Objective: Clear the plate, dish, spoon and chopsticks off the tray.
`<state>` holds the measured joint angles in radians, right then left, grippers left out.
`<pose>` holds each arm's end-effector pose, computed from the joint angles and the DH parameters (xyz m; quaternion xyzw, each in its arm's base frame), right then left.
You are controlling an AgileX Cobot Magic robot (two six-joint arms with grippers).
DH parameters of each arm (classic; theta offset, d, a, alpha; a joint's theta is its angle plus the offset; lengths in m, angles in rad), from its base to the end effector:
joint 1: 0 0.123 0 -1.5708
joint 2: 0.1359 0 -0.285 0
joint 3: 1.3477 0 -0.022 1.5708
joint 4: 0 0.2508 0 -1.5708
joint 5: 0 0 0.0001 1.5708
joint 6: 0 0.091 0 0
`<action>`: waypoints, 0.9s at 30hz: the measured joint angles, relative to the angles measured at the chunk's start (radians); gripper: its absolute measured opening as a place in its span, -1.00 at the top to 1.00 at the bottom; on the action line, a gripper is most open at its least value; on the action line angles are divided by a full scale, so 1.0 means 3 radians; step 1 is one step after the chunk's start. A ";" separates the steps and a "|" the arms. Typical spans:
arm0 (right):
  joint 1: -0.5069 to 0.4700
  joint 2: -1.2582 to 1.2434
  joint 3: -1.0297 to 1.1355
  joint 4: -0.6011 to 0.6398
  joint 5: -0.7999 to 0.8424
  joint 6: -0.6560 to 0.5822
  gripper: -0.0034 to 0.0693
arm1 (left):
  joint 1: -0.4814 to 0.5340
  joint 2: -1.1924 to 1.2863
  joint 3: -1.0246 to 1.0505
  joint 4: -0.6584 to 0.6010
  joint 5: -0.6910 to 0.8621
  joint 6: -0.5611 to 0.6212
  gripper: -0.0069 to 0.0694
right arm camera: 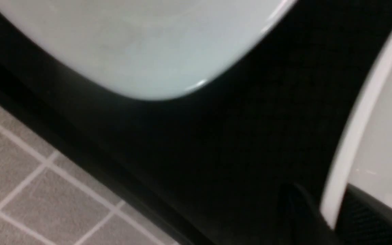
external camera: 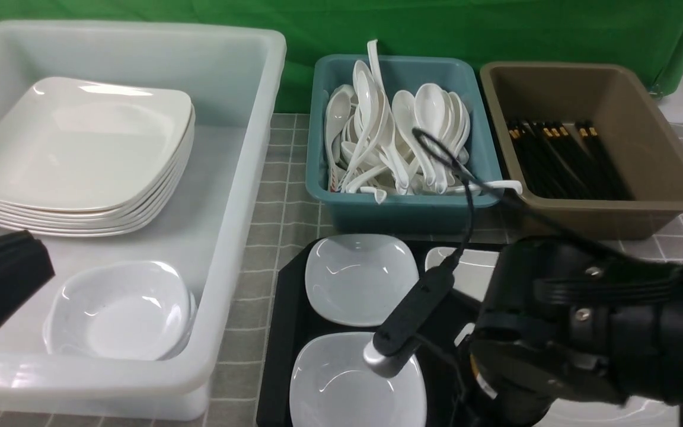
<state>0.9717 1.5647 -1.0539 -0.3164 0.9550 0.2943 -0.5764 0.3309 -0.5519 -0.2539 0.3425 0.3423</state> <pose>0.1845 0.2292 0.2366 -0.4004 0.9011 -0.0542 0.1573 0.0532 -0.0438 0.3460 0.2659 0.6643 -0.1932 0.6713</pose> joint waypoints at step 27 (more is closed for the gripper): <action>0.0984 -0.0759 -0.1330 -0.0069 0.0711 -0.0061 0.74 | 0.0000 0.0001 0.0000 0.0167 0.0070 -0.0049 0.81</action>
<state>1.2670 1.3369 -1.4528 -0.3372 1.1684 0.2762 -0.5764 0.3312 -0.5519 -0.2037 0.3634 0.3274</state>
